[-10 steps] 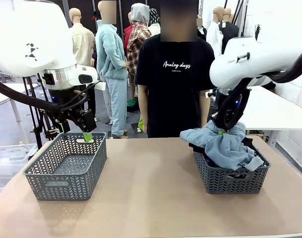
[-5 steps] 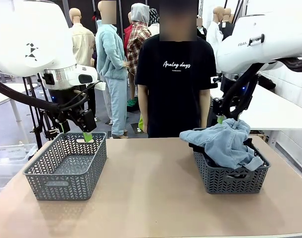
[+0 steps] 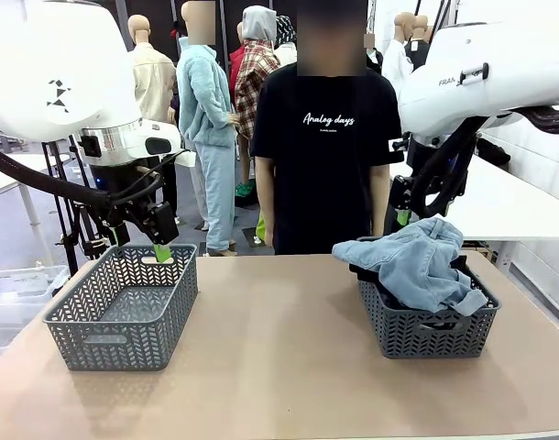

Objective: Sort the tops and bottoms.
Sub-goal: Sort the clothes according to human instructions.

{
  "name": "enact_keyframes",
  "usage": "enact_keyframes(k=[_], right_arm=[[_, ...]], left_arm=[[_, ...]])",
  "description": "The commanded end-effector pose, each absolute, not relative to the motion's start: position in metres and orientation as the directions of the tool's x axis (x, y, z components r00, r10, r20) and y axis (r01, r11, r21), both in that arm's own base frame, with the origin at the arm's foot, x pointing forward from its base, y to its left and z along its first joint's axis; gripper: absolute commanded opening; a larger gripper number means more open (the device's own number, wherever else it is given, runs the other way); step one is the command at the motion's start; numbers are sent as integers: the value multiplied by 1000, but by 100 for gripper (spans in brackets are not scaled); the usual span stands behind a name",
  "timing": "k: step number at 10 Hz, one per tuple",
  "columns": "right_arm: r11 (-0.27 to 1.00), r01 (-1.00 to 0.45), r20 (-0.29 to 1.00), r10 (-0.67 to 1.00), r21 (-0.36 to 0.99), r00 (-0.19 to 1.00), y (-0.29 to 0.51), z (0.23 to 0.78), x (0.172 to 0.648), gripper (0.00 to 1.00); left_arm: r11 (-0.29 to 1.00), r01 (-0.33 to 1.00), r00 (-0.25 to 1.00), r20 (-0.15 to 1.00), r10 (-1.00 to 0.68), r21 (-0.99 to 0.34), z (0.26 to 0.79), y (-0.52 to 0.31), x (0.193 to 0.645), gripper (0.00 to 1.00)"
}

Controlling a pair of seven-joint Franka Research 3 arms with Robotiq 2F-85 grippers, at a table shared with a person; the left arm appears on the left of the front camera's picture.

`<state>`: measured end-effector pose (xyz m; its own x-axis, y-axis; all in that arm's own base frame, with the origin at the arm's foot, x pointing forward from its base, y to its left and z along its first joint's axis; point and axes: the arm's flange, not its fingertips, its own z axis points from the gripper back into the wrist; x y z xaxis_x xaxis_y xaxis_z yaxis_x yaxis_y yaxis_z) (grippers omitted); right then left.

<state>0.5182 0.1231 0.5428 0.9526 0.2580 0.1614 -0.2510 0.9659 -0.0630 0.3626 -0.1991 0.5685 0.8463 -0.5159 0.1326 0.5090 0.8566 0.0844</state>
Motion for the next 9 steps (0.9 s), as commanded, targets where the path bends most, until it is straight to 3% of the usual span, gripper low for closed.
enact_keyframes(k=[1, 9], right_arm=[[968, -247, 161, 252, -52, 954, 121, 543, 518, 100], [968, -247, 161, 252, -52, 954, 121, 543, 518, 100]], left_arm=[[857, 507, 845, 141, -515, 89, 569, -197, 363, 100], [857, 507, 845, 141, -515, 89, 569, -197, 363, 100]])
